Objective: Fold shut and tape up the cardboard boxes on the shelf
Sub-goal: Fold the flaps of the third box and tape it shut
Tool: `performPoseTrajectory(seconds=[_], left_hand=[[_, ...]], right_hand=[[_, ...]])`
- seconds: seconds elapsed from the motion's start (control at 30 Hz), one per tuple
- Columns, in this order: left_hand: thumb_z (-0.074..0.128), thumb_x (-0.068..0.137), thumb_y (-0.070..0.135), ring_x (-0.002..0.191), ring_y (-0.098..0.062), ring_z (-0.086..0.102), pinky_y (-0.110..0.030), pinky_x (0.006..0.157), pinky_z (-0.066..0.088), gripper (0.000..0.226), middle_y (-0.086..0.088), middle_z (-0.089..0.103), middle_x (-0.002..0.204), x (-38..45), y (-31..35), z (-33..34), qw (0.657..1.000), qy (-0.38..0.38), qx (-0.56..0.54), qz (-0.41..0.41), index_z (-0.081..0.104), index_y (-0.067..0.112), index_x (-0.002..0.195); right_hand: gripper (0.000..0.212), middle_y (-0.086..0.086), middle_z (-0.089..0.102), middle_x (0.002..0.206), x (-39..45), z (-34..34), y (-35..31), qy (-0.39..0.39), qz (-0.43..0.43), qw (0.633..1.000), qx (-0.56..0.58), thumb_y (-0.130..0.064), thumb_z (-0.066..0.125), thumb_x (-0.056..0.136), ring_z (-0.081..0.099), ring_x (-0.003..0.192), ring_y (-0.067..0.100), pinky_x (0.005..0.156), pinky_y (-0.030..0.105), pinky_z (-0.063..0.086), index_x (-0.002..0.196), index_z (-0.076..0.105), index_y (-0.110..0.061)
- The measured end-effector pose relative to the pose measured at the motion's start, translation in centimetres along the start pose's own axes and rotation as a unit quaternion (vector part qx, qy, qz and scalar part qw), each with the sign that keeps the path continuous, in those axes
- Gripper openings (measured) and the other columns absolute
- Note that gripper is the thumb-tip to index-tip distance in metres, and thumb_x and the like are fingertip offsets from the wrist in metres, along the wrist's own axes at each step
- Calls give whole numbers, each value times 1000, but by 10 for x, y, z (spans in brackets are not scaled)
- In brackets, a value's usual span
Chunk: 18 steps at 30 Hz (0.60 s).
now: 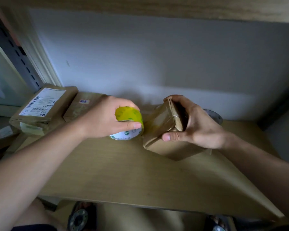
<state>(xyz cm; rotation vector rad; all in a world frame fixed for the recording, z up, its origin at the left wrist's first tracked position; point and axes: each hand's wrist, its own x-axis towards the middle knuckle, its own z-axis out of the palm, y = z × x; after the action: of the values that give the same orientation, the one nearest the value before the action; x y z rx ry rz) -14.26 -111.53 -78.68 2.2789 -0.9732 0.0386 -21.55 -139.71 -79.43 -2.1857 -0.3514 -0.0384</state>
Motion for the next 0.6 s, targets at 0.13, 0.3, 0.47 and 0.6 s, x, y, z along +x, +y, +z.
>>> performPoseTrajectory(seconds=[0.13, 0.3, 0.47, 0.6], left_hand=[[74, 75, 62, 97, 0, 70, -31, 87, 56, 44, 23, 75, 99, 2, 5, -5, 1000, -1, -16, 1, 75, 33, 108], [67, 78, 72, 74, 16, 58, -24, 63, 44, 43, 40, 62, 72, 6, 11, -16, 993, -60, 100, -12, 75, 37, 104], [70, 77, 71, 69, 12, 58, -24, 61, 41, 41, 37, 61, 69, 6, 13, -17, 991, -82, 105, -17, 73, 39, 103], [62, 70, 76, 83, 1, 68, -36, 77, 57, 45, 22, 74, 86, 10, 17, -25, 975, -188, 99, -70, 73, 41, 96]], right_hand=[[97, -7, 66, 123, -2, -5, 6, 2, -7, 999, 39, -47, 94, 58, 66, 115, 13, 103, 36, 53, 140, 47, -27], [94, -3, 67, 122, -2, -5, 5, 13, -18, 995, 93, -40, 94, 59, 68, 113, 17, 99, 35, 54, 139, 47, -24], [94, 4, 67, 124, -3, -9, 6, 23, -20, 990, 139, -35, 92, 59, 68, 116, 21, 100, 34, 53, 139, 47, -19], [94, 3, 67, 125, -5, -7, 5, 11, -14, 989, 146, -33, 92, 60, 68, 116, 20, 96, 28, 53, 140, 46, -19]])
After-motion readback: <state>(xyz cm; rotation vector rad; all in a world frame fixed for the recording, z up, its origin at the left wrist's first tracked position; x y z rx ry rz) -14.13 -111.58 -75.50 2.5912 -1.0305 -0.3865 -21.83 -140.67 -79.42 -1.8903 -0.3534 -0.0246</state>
